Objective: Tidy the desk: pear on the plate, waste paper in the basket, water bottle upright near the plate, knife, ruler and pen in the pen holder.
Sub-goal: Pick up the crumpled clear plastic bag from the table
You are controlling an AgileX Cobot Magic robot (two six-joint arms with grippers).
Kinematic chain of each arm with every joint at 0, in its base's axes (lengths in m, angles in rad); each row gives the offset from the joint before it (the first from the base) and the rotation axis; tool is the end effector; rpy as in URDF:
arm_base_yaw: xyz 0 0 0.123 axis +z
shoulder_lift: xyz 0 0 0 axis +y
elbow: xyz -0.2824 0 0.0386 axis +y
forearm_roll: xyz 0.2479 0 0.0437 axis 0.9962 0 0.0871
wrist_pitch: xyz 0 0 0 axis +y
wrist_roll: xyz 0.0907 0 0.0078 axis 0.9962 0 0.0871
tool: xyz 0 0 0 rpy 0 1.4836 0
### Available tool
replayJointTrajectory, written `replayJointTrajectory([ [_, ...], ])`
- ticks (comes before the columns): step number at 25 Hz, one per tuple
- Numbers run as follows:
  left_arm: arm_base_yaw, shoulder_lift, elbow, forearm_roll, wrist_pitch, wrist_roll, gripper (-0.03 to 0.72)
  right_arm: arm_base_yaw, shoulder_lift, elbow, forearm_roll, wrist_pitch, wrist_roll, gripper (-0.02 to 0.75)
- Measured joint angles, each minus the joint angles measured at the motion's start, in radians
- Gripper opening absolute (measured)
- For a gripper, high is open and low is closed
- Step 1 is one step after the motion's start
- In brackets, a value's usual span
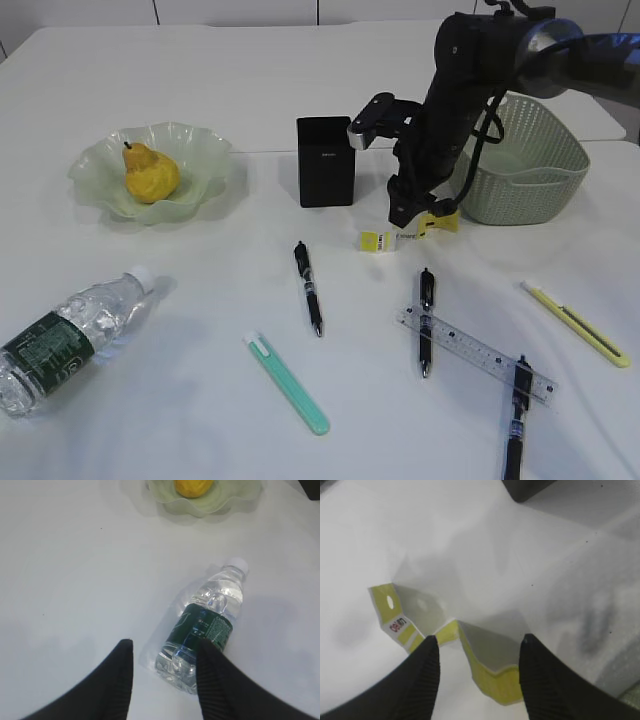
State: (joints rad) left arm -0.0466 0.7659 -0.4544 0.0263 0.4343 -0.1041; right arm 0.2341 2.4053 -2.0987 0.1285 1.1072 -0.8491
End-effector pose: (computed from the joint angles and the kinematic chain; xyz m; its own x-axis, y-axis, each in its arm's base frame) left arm 0.1444 -0.0057 0.2564 -0.6123 -0.0517 -0.7889 -0.0113 0.9983 -0.0566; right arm 0.4905 0.1277 0.1632 -0.4795 -0.8408 -0.2512 -0.8520 0.5146 -0.0962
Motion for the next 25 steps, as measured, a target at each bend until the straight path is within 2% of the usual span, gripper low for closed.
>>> replayJointTrajectory([
  [25,0.0,0.0,0.0,0.01,0.0,0.0,0.286,-0.002,0.004,0.0,-0.031,0.036,0.0,0.407],
])
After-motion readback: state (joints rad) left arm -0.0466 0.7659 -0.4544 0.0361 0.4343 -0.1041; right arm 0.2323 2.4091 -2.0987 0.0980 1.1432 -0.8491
